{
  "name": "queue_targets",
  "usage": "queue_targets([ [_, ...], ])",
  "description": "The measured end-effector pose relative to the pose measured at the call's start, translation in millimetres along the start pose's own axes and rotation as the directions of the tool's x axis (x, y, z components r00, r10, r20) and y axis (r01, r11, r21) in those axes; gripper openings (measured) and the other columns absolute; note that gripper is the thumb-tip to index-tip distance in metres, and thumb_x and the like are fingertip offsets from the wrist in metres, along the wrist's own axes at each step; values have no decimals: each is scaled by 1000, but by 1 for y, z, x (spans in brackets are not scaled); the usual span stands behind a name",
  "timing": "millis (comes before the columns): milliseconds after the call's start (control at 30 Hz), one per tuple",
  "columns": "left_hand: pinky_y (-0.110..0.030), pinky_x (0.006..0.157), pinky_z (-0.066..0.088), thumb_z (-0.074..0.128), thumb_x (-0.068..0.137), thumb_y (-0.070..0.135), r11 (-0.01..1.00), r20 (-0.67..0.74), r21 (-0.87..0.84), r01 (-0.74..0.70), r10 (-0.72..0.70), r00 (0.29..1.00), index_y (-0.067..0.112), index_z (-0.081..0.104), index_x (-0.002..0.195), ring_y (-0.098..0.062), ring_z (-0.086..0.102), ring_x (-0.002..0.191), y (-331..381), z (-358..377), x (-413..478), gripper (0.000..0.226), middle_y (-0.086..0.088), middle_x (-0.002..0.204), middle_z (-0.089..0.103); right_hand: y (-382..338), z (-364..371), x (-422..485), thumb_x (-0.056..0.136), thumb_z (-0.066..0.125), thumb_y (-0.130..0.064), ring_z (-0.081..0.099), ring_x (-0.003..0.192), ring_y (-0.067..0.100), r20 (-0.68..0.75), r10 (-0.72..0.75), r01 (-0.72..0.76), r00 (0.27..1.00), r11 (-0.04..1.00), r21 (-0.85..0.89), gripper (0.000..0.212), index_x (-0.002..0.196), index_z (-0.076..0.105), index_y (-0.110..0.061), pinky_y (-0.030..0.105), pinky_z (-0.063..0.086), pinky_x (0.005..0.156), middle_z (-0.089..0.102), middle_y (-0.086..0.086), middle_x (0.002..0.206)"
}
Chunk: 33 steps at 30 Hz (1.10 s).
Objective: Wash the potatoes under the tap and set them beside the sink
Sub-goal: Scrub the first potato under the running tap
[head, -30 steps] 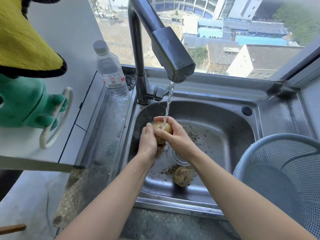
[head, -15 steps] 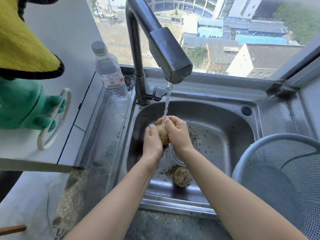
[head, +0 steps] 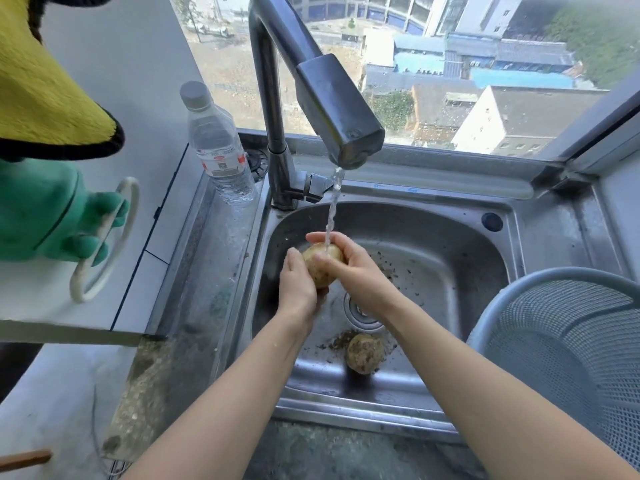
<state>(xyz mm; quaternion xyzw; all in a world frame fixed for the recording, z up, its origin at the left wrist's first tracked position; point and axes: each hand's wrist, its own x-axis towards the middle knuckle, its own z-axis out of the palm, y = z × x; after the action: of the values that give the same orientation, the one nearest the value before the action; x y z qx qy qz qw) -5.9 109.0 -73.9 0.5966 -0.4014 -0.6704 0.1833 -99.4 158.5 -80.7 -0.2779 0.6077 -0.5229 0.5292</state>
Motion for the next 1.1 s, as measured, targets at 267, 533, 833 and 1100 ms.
queue_targets([
  [267,-47,51,44,46,88,66,974,97,167,-153,138,986,5,61,102,-28,50,58,-6,6,-7,64,-6,67,54,0,17,14,98,46,-13,59,71,19,-448,-4,9,894,1000,8,37,66,64,-21,31,47,63,64,3,72],
  [533,-19,38,27,29,98,65,972,320,119,-205,158,934,8,50,96,-6,36,42,-10,0,-5,61,4,57,45,-21,9,14,96,42,-10,60,64,17,-509,221,-106,832,964,244,31,77,66,-8,25,50,49,63,7,73],
  [833,-18,44,36,23,105,50,982,218,95,-161,137,966,10,54,99,-7,42,50,1,3,-7,51,-2,66,48,-29,17,13,97,42,-12,58,68,18,-490,268,-149,830,952,267,33,73,64,-12,27,50,54,61,8,76],
  [1100,-31,68,49,23,104,45,993,112,117,16,-29,993,3,62,112,-23,59,80,5,1,11,59,-19,96,65,-20,21,7,96,40,-12,61,72,19,-499,268,-190,824,961,202,31,77,65,-12,27,51,53,63,9,80],
])
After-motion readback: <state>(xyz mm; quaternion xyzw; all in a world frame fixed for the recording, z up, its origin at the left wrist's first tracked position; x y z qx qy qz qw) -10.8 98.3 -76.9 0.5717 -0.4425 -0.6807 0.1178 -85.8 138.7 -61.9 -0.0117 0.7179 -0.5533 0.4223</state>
